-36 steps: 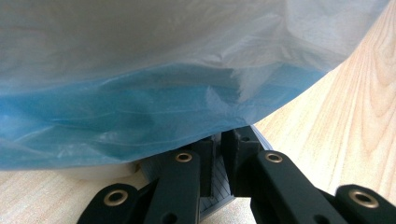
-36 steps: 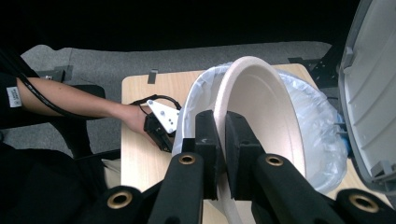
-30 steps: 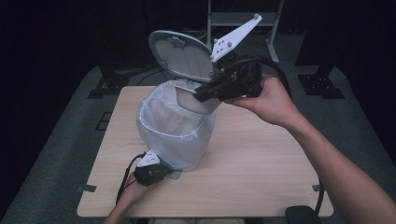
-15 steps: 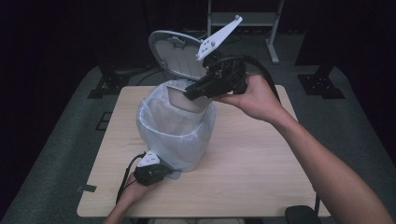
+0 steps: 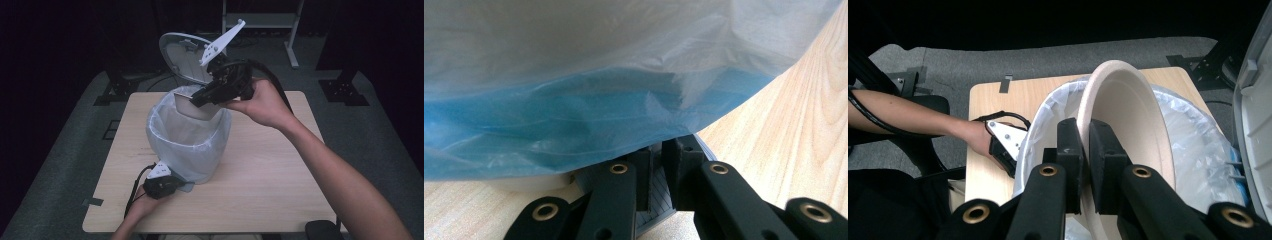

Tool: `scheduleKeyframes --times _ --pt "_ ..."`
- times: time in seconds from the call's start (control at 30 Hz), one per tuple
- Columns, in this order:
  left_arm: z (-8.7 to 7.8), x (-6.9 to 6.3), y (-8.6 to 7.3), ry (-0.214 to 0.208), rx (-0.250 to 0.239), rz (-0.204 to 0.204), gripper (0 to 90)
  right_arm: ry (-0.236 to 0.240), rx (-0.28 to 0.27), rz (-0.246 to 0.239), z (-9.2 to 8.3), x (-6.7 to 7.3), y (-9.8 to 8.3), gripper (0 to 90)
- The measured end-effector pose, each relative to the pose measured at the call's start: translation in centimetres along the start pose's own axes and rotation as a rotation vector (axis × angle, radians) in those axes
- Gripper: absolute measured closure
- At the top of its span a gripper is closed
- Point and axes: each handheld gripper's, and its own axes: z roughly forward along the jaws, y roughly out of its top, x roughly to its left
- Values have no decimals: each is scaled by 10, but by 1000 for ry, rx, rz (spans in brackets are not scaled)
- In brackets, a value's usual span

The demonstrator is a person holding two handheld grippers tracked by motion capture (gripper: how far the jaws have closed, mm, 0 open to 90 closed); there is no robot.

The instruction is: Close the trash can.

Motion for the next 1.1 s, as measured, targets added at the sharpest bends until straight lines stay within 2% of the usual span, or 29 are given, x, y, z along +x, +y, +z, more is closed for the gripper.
scheduleKeyframes --times 0.53,0.57,0.6,0.73,1.1 --pt "0 0 0 -1 1 0 826 26 20 18 26 -11 4 836" --pt "0 0 0 -1 1 0 826 32 20 27 28 -12 4 821" --pt "0 0 0 -1 1 0 826 48 17 48 30 -13 5 760" --pt "0 0 0 0 0 -1 826 54 30 50 38 -15 4 749" --pt "0 0 0 0 2 -1 826 60 30 47 40 -15 -1 734"
